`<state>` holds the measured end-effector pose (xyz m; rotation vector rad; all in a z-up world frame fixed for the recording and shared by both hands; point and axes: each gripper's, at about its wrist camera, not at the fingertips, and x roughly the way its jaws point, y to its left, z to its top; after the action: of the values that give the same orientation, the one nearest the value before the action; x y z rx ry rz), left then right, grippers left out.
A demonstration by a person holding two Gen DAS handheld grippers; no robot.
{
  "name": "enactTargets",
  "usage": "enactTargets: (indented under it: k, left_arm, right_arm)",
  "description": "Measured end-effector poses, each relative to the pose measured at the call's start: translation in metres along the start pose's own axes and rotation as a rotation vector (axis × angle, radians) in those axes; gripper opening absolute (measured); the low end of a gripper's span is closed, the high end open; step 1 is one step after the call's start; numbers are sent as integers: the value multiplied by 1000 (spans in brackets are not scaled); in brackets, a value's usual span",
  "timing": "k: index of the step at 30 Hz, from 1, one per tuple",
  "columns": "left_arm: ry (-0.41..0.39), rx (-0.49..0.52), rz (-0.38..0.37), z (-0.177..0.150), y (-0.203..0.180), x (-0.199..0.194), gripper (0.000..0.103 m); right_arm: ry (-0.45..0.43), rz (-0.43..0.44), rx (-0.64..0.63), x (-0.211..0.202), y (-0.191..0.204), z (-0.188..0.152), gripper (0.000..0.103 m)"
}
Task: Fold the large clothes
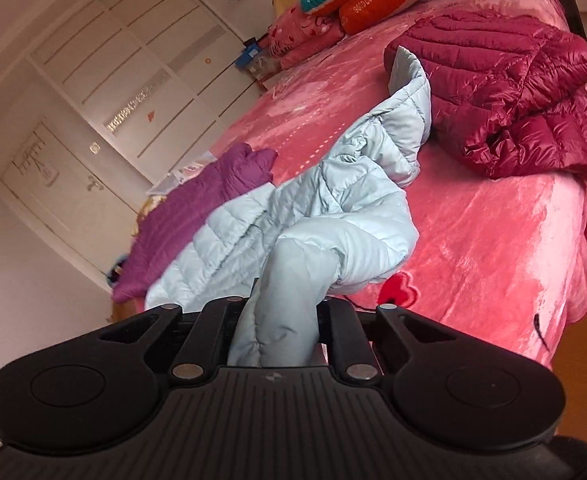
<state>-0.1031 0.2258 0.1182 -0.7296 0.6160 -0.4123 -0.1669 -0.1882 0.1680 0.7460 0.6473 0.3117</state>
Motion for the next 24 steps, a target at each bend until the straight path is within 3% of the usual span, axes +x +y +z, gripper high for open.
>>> enactTargets:
  k: [2, 6, 12, 15, 17, 18, 20, 24]
  left_arm:
    - [13, 12, 15, 2, -3, -5, 8]
    - [77, 56, 83, -2, -6, -3, 8]
    - [119, 146, 193, -5, -11, 2, 10]
    - [109, 189, 216, -3, -18, 0, 20]
    - [100, 210, 227, -2, -25, -2, 29]
    - [94, 222, 231, -1, -30, -3, 31]
    - [79, 252, 228, 0, -41, -5, 41]
    - [65, 302, 207, 4, -64, 0, 51]
  right_arm:
    - [14, 17, 17, 1, 4, -1, 15]
    - [53, -28, -30, -7, 7, -15, 15]
    - [189, -219, -74, 9, -17, -43, 20]
    - [194, -295, -47, 9, -31, -41, 34]
    - [153, -302, -14, -4, -39, -34, 64]
    - [129, -309, -11, -8, -40, -31, 71]
    - [84, -337, -34, -17, -40, -24, 77]
    - [-1, -356, -44, -26, -43, -14, 90]
